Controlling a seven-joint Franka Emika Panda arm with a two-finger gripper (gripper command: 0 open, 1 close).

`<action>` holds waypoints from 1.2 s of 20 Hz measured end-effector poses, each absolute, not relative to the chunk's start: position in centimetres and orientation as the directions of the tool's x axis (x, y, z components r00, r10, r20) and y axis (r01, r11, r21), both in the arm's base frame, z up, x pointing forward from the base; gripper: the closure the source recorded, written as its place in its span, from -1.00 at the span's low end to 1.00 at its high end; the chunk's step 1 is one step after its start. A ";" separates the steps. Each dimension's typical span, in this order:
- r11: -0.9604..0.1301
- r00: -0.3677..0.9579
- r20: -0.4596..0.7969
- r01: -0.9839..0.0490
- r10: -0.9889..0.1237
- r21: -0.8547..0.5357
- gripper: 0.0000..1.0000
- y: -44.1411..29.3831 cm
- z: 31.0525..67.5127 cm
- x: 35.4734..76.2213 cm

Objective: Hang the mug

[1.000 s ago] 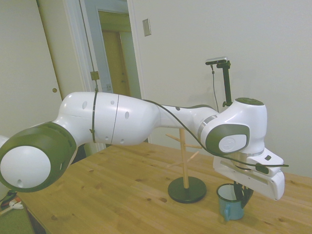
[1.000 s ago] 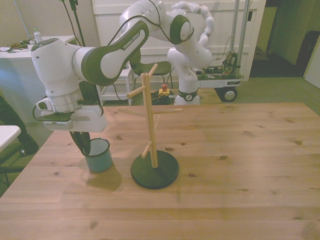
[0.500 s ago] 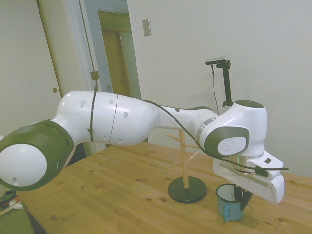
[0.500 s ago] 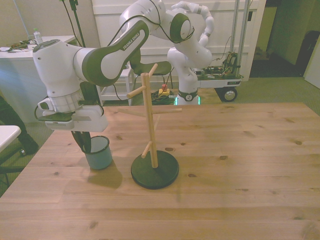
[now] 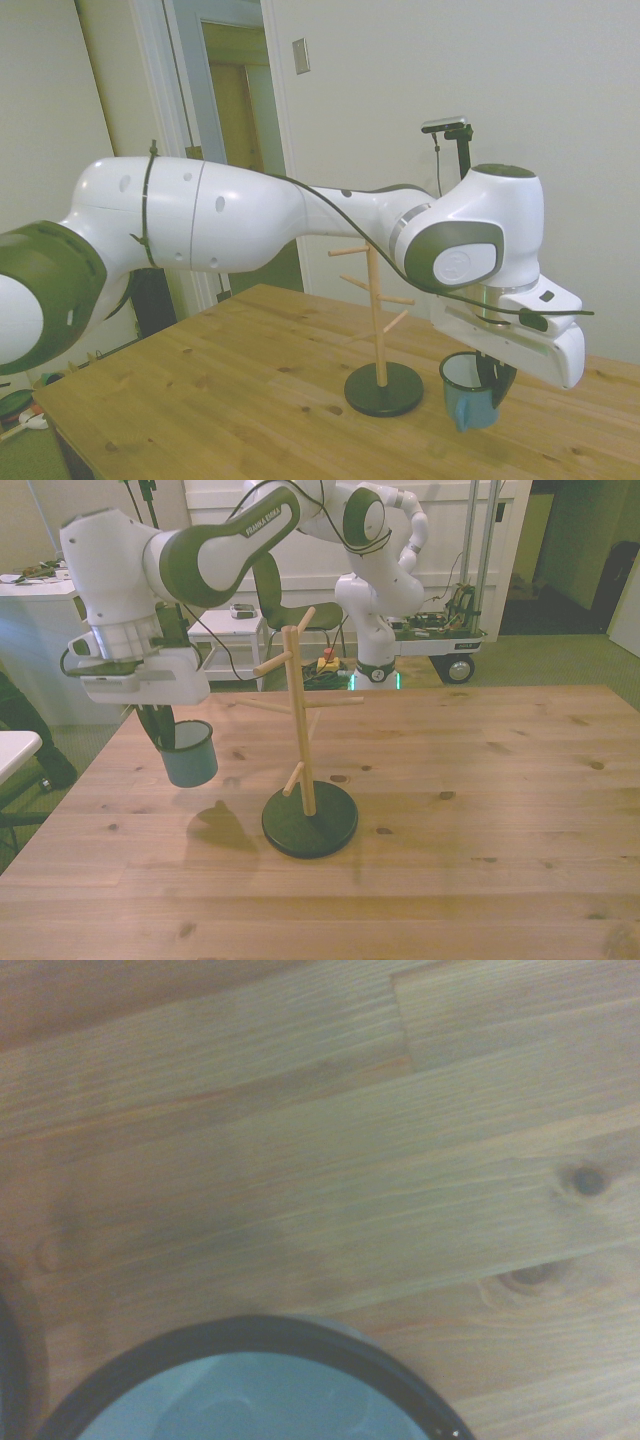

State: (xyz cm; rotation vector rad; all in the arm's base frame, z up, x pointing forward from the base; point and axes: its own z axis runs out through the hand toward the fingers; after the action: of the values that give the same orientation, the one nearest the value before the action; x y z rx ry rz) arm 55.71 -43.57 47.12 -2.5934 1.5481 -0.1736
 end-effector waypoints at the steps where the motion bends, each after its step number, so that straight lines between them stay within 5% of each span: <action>1: -0.469 0.470 0.038 -0.868 -0.882 -0.160 1.00 -43.7 47.8 55.4; 14: -0.487 0.482 0.072 -0.854 -0.873 -0.186 1.00 -42.4 55.6 56.1; 24: -0.476 0.470 0.077 -0.858 -0.879 -0.193 1.00 -41.4 57.6 58.2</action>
State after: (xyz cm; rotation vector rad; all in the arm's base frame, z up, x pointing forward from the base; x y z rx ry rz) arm 58.23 -41.36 57.63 -2.5822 1.5339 -0.2500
